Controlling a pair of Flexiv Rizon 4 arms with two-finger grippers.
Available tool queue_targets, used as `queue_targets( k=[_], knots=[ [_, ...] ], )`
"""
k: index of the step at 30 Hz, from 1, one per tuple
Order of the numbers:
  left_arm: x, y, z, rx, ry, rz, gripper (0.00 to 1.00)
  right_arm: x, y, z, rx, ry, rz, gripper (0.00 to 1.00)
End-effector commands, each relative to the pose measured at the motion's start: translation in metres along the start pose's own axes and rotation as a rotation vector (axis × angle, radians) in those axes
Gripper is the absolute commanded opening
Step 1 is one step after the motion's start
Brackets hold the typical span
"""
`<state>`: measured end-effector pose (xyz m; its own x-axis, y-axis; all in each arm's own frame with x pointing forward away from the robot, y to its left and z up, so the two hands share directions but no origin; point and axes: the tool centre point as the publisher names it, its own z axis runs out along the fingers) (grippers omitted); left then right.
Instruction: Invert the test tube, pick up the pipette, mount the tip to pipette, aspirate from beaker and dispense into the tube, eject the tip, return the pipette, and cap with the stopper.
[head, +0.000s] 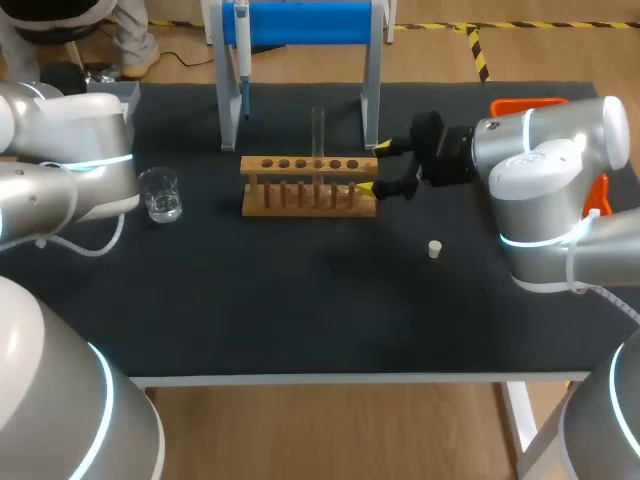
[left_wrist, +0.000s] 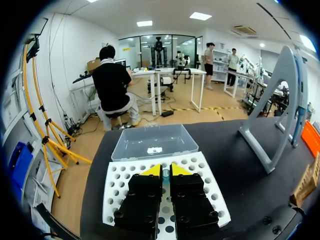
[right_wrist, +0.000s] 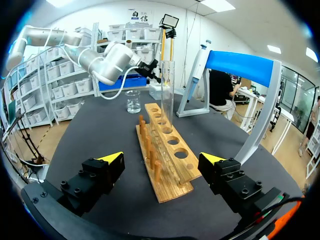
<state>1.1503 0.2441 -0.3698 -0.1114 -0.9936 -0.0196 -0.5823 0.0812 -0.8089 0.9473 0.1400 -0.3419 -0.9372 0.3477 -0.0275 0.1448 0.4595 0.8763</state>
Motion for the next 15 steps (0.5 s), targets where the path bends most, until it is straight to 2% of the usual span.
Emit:
queue_targets(
  k=[1,15],
  knots=[
    [-0.0022,0.0021,0.0038,-0.009,0.0,-0.002,0.0,0.0001,0.0,-0.0003,0.001,0.0,0.0,1.0],
    [-0.001,-0.0015,0.0002,-0.001,-0.005,0.004,0.0,0.0001,0.0,-0.0003,0.001,0.0,0.0,1.0]
  ],
)
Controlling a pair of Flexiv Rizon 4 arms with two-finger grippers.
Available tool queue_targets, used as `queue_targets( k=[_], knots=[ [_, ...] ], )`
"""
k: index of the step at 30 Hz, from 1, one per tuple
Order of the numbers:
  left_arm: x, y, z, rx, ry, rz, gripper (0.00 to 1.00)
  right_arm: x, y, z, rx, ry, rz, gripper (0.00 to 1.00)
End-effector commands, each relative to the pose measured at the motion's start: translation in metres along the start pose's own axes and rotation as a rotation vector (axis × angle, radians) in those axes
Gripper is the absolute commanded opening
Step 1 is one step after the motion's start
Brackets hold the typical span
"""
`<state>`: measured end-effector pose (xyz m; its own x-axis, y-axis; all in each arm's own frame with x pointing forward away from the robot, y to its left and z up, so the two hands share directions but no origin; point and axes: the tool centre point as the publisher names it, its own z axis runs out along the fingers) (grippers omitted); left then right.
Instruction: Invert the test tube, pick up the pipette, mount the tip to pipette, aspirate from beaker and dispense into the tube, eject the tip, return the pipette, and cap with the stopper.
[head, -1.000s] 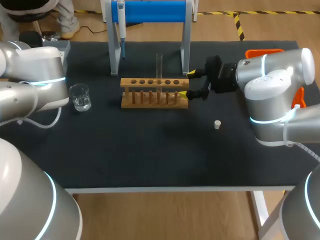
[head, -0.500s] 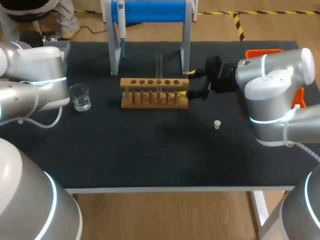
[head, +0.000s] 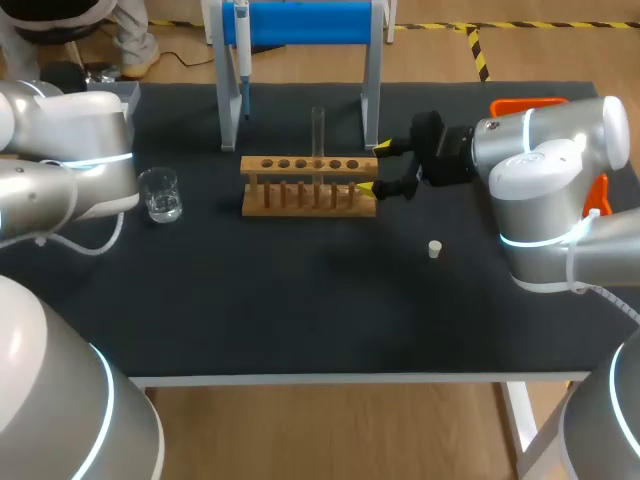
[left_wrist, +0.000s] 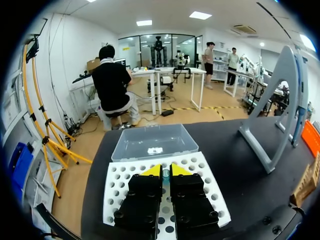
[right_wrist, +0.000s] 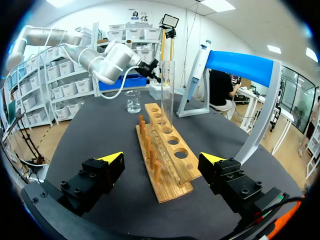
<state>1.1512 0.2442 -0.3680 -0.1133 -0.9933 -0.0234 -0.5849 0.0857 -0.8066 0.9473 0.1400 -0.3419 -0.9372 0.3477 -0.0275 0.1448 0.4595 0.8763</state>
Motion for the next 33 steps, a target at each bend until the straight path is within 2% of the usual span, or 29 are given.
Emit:
queue_targets(
  k=[1,17,33],
  knots=[
    [-0.001,0.0,0.0,0.005,-0.006,0.0,0.0,0.0,0.0,0.0,0.001,0.0,0.0,1.0],
    [-0.001,-0.015,-0.014,0.034,-0.031,0.024,0.0,0.0,0.0,0.0,0.001,0.0,0.0,1.0],
    [0.002,-0.041,-0.035,0.067,-0.074,0.076,0.0,0.0,0.0,0.0,0.001,0.0,0.0,1.0]
  ],
)
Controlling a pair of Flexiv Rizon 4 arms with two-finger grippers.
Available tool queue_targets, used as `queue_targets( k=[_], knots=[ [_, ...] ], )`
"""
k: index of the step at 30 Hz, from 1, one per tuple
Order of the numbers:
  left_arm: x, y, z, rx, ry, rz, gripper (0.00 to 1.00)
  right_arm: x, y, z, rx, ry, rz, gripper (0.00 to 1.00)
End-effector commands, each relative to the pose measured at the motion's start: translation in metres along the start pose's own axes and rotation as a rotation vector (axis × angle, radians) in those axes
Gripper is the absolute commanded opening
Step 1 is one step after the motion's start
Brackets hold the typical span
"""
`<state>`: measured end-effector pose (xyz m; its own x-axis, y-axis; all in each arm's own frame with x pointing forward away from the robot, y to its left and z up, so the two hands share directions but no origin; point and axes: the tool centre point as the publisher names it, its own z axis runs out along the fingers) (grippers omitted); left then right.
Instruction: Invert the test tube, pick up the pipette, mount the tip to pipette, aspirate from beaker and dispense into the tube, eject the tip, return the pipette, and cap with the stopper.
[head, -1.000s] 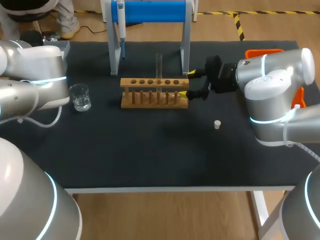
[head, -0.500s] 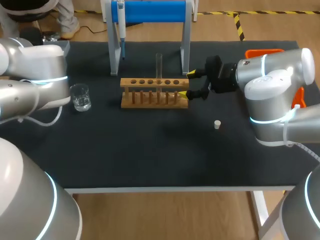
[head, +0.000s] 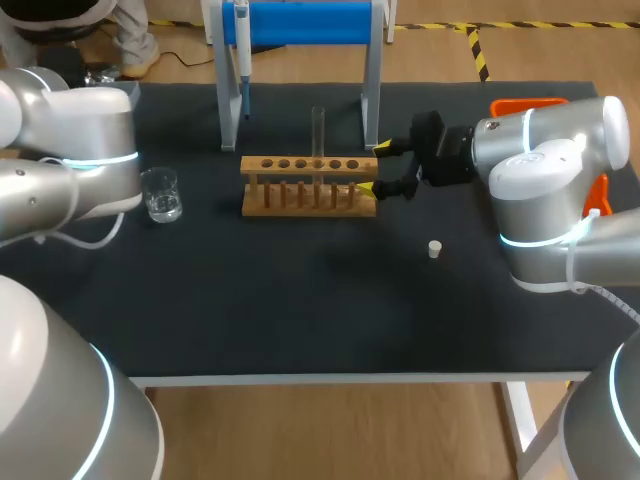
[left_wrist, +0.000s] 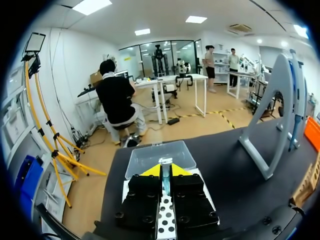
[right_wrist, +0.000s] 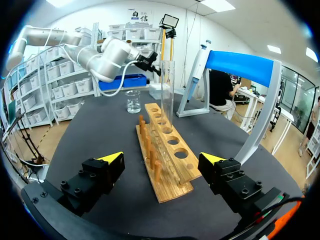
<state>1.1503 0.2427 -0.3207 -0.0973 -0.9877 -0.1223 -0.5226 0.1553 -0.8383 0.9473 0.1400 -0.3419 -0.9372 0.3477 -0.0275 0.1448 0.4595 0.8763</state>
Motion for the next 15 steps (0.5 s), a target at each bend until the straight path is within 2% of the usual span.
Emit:
queue_targets(
  k=[1,11,15],
  knots=[
    [0.0,-0.005,-0.007,0.002,-0.008,0.004,0.0,0.0,0.0,0.0,0.001,0.0,0.0,1.0],
    [-0.001,-0.033,-0.029,0.063,-0.038,0.037,0.0,0.0,0.0,0.0,0.001,0.0,0.0,1.0],
    [0.007,-0.051,-0.054,0.089,0.018,0.109,0.0,0.0,0.0,0.0,0.001,0.0,0.0,1.0]
  ],
)
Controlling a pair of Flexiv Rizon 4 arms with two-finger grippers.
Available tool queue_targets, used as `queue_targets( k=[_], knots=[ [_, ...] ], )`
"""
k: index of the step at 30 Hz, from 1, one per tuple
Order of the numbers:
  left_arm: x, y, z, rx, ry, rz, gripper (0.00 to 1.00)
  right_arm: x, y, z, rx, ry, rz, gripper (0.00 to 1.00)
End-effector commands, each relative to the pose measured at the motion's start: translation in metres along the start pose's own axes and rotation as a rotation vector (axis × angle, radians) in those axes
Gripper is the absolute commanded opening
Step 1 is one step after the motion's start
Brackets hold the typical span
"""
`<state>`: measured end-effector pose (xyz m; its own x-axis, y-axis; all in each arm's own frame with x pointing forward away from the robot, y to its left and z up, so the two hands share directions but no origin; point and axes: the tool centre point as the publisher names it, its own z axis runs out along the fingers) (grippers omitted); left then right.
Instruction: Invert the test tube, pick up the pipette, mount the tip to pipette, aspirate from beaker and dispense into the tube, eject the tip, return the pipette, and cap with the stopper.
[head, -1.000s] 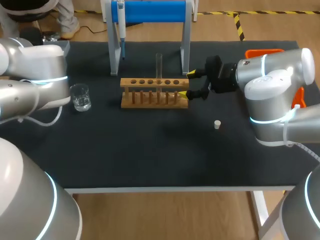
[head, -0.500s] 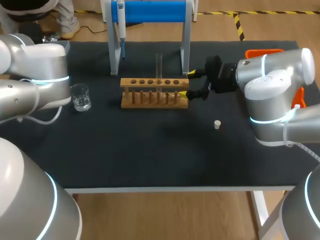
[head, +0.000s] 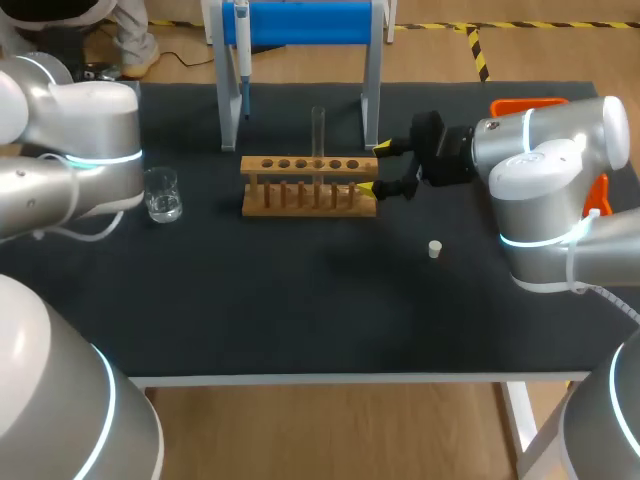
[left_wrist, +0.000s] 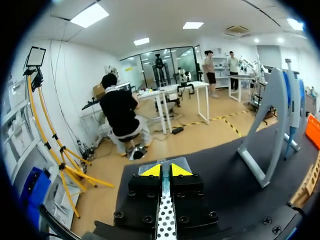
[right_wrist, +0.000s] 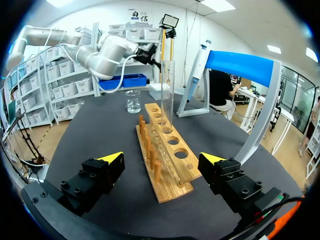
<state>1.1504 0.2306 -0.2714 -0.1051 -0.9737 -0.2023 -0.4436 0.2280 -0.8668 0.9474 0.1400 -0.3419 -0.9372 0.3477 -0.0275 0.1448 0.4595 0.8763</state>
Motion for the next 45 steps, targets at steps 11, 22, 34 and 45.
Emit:
queue_targets(
  k=[11,22,34,45],
  knots=[
    [0.036,-0.029,-0.12,0.046,0.513,0.247,0.0,0.0,0.0,0.0,0.001,0.0,0.0,1.0],
    [0.048,-0.027,-0.138,0.037,0.618,0.27,0.0,0.0,0.0,0.0,0.001,0.0,0.0,1.0],
    [0.048,-0.027,-0.138,0.037,0.618,0.27,0.0,0.0,0.0,0.0,0.001,0.0,0.0,1.0],
    [0.116,-0.037,-0.195,0.038,0.756,0.368,0.0,0.0,0.0,0.0,0.001,0.0,0.0,1.0]
  ],
)
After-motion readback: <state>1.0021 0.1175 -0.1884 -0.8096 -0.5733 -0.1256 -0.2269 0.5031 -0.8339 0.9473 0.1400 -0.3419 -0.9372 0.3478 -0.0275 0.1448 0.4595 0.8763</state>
